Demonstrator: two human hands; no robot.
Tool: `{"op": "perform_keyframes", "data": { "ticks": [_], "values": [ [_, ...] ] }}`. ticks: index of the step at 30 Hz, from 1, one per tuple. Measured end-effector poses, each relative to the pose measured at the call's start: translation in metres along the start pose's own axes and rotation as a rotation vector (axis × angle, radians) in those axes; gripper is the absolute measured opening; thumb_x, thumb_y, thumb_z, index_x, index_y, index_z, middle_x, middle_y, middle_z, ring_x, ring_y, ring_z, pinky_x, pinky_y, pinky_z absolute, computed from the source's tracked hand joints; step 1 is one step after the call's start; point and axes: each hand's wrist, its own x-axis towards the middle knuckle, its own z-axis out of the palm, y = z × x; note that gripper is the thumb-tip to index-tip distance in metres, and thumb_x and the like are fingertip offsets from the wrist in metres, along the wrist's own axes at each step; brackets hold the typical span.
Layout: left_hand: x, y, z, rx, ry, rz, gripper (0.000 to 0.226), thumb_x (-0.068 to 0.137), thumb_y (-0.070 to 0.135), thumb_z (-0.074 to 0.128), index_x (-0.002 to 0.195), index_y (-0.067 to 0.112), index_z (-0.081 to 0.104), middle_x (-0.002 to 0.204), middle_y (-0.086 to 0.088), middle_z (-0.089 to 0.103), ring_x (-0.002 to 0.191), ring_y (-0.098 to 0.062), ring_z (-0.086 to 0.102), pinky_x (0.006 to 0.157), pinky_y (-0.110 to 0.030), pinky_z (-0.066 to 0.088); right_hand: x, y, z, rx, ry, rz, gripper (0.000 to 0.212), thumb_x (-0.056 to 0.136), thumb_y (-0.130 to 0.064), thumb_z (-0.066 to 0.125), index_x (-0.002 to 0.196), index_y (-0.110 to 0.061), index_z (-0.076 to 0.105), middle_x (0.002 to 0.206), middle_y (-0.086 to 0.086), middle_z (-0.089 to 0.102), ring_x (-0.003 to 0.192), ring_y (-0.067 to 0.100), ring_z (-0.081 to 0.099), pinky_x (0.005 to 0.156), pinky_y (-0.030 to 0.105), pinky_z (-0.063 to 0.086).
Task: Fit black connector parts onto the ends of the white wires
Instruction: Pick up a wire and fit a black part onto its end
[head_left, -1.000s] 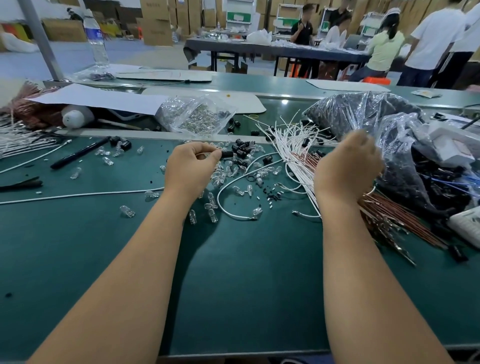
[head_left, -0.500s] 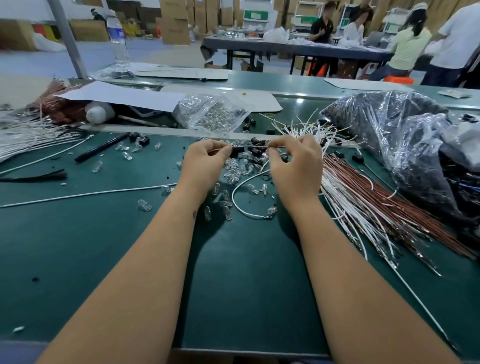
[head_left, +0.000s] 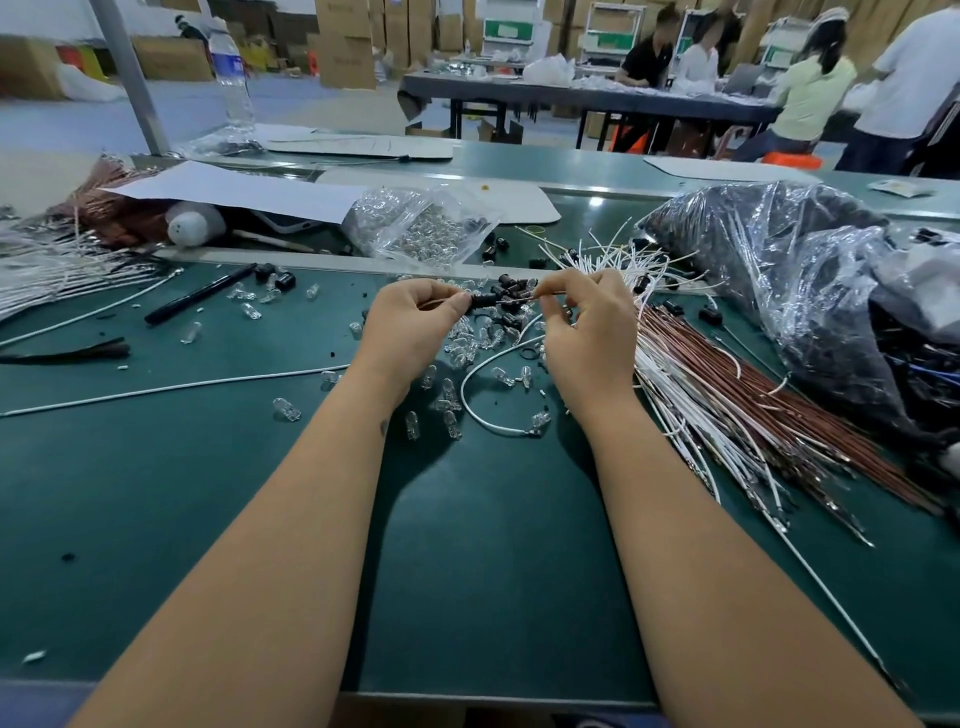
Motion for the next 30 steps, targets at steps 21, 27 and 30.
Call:
{"op": "perform_keyframes", "data": {
  "ticks": [21,27,30],
  "values": [
    [-0.007,0.007,0.006,0.236,-0.105,0.174,0.006,0.093,0.019,0.061,0.092,0.014,0.064,0.075,0.006,0.063,0.060,0.004,0.052,0.058,-0.011,0.039,-0.008,-0.016,0.000,0.137,-0.200,-0.144,0.018,0.085,0.001,0.064,0.103,-0.002,0.069,0.097,0.009,0.064,0.088,0.019,0.058,0.081,0.019,0.044],
    [-0.003,0.003,-0.008,0.454,0.110,0.167,0.006,0.093,0.015,0.059,0.096,0.013,0.065,0.083,0.002,0.059,0.085,-0.020,0.058,0.079,-0.032,0.045,-0.004,-0.007,-0.008,-0.133,-0.127,-0.174,0.017,0.093,-0.009,0.058,0.108,-0.009,0.065,0.103,0.005,0.068,0.091,0.021,0.060,0.085,0.034,0.047],
    [-0.002,-0.001,-0.017,0.831,0.370,0.004,0.011,0.091,0.021,0.056,0.092,0.024,0.066,0.099,0.002,0.055,0.109,-0.025,0.045,0.088,-0.041,0.026,-0.004,-0.004,-0.012,-0.182,-0.101,-0.183,0.017,0.094,-0.010,0.057,0.109,-0.009,0.064,0.101,0.005,0.069,0.085,0.021,0.061,0.080,0.030,0.044]
  ]
}}
